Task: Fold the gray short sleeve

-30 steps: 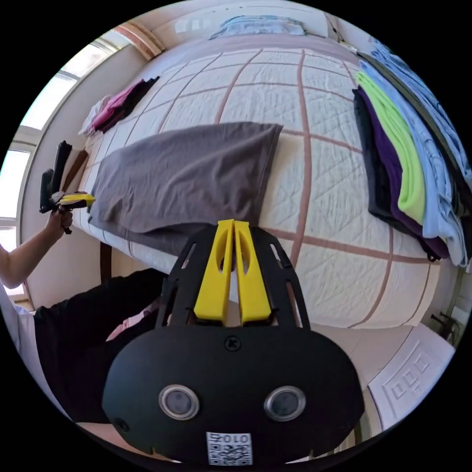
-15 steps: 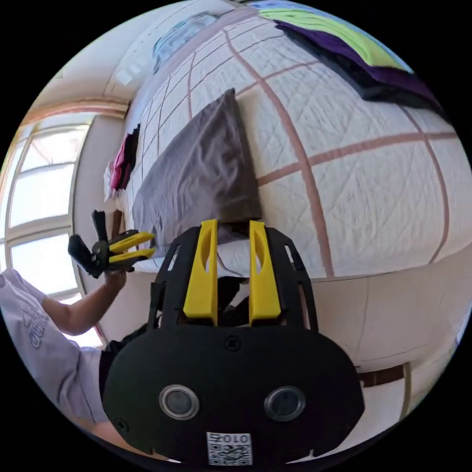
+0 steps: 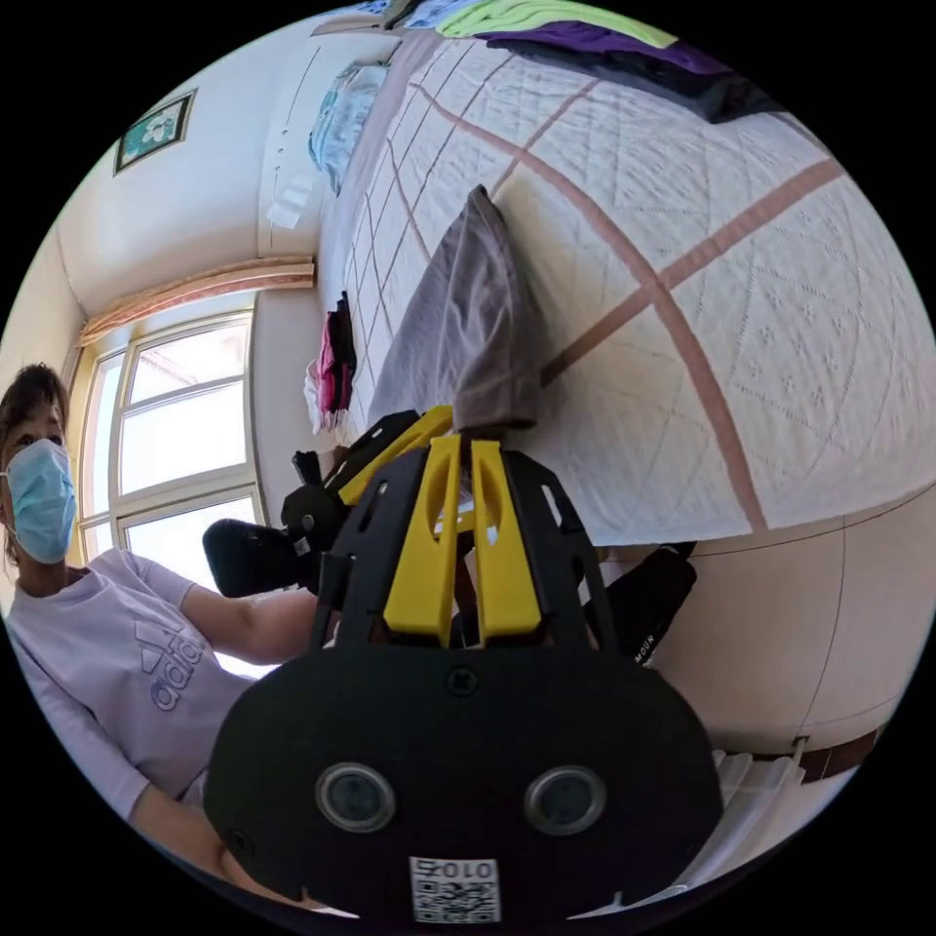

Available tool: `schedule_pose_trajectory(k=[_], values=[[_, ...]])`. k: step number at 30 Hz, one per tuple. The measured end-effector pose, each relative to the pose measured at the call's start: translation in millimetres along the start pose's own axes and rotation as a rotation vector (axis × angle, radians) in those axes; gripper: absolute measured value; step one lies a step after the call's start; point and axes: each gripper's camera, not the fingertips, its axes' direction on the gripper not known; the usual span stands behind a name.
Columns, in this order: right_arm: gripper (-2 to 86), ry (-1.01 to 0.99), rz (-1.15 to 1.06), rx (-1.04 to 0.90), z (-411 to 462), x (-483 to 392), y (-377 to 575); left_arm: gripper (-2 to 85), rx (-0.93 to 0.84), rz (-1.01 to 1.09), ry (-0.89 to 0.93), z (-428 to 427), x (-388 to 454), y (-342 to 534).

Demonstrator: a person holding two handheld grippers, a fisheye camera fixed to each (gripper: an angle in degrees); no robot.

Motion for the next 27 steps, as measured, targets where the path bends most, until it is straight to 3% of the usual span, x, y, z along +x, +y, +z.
schedule_pose_trajectory(k=[5, 9, 13, 18, 22, 27], values=[[6.4, -0.073, -0.062, -0.058, -19, -19, -12, 5.9, -0.042, -0.091, -0.139, -1, 17, -12], [16.4, -0.002, -0.097, 0.069, -58, -24, -29, 2.9, 0.047, -0.325, 0.028, -27, -14, 11], [19.0, -0.065, -0.094, 0.044, -51, -33, -71, 2.0, 0.108, -0.415, 0.027, -52, -19, 32], [16.8, -0.084, -0.069, -0.096, -10, -52, -121, 1.7, 0.104, -0.381, -0.013, -67, 0, 45], [9.5, -0.002, -0.038, -0.261, 23, -68, -145, 1.6, 0.129, -0.424, -0.014, -79, 0, 62], [5.1, -0.073, -0.028, -0.212, 18, -103, -146, 1.5, 0.160, -0.503, 0.003, -100, -10, 93]])
